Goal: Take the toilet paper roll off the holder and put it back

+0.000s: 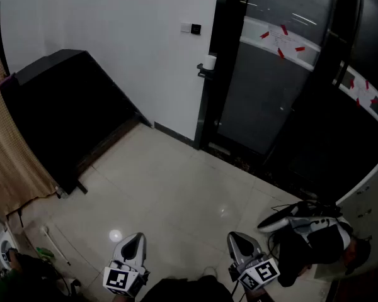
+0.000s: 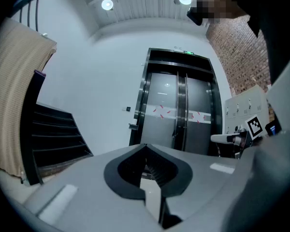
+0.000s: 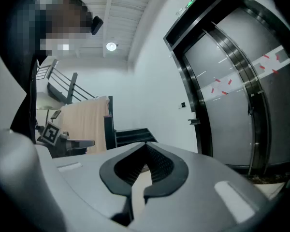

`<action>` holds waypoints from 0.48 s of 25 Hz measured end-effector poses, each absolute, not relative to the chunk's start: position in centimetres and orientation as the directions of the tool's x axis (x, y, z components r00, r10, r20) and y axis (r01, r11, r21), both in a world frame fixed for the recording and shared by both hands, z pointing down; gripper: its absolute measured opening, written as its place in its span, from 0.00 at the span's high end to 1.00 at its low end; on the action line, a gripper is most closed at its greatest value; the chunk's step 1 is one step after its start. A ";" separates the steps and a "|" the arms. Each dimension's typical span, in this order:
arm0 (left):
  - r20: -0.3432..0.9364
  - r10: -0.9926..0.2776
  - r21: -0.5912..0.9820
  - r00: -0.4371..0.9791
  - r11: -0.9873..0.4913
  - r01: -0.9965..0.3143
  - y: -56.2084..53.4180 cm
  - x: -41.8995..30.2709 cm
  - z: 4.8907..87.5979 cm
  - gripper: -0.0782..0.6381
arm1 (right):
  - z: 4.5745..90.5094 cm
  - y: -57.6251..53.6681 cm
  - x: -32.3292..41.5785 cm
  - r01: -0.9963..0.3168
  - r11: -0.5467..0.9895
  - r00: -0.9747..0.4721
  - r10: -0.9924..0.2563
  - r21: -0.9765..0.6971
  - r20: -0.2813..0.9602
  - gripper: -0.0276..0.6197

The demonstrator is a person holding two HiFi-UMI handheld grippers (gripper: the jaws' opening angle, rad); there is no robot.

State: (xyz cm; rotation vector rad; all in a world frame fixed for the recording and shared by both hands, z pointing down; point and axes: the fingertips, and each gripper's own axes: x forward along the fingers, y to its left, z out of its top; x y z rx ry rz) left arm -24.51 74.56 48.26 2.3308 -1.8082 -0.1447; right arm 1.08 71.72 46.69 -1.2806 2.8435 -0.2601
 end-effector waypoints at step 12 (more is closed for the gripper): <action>-0.031 -0.978 0.138 0.208 -0.210 -0.968 67.9 -22.0 46.1 0.89 | 46.9 63.8 2.5 -0.720 0.670 -0.679 -0.734 -0.181 -0.015 0.94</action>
